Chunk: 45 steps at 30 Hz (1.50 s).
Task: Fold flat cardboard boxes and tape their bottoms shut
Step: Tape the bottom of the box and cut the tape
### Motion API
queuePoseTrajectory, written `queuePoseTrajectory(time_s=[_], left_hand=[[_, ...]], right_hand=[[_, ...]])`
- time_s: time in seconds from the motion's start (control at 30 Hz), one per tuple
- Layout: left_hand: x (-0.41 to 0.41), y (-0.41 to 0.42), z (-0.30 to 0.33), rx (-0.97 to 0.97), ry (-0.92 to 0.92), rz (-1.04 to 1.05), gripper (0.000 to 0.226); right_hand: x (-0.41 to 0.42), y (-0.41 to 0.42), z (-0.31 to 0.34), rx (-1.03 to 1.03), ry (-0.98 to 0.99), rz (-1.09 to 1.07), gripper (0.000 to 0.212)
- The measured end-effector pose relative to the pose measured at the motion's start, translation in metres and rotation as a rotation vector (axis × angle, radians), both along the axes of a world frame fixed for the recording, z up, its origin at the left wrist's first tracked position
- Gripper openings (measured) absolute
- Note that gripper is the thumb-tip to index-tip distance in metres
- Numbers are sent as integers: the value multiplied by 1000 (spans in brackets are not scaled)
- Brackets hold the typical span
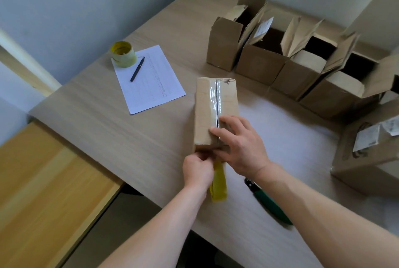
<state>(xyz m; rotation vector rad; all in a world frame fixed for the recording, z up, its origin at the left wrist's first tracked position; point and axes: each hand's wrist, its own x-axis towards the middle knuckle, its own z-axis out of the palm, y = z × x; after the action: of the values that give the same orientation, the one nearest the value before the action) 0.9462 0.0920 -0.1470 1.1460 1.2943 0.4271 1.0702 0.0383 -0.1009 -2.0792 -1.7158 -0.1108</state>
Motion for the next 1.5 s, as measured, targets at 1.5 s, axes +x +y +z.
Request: queuePoseTrajectory(time_s=[1.5], left_hand=[[-12,-11,118,342,-162,-287,18]], right_hand=[[-63,-78,66,148,1304,-322,60]])
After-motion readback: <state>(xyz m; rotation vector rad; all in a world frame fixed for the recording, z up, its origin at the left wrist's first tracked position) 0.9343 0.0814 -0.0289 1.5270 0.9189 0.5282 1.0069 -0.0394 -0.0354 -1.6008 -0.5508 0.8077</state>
